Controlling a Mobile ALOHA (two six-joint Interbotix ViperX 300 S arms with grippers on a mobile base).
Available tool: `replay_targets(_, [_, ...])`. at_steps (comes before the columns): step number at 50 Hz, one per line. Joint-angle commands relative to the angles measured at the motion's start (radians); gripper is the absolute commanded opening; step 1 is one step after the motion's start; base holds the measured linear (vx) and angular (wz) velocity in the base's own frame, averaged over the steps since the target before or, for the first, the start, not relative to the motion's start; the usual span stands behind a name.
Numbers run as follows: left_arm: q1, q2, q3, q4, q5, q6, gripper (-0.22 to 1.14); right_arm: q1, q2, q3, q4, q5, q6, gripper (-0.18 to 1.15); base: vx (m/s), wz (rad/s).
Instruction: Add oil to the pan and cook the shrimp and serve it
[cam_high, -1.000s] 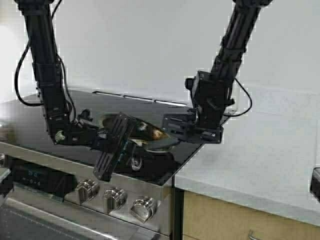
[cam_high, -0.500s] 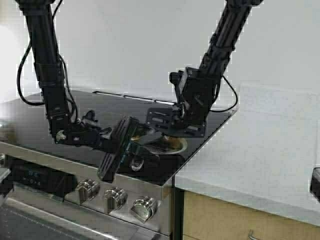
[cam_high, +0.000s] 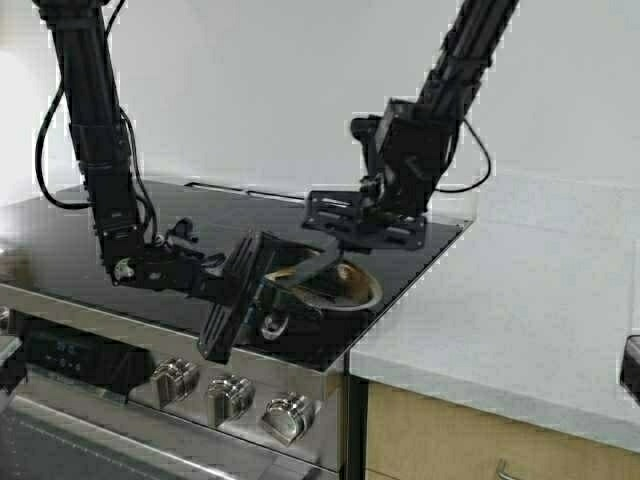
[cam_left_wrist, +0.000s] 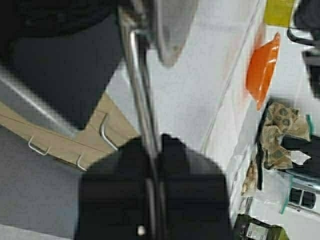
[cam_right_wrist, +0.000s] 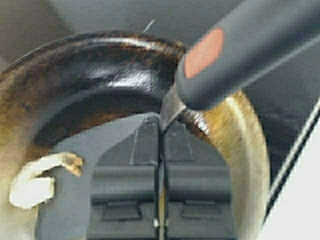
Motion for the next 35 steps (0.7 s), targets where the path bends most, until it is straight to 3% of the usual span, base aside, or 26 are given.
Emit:
replay_targets(1, [-0.006,-0.058,-0.012,0.002,-0.006,0.023,0.02,-0.003,-0.048,-0.018,-0.006,0.021,-0.031,0.07,0.0,0.0])
replay_targets(35, [-0.006,-0.058,-0.011,0.002,-0.006,0.025,0.02,-0.008,-0.091,-0.109,0.002,0.091,-0.098,0.07,0.0,0.0])
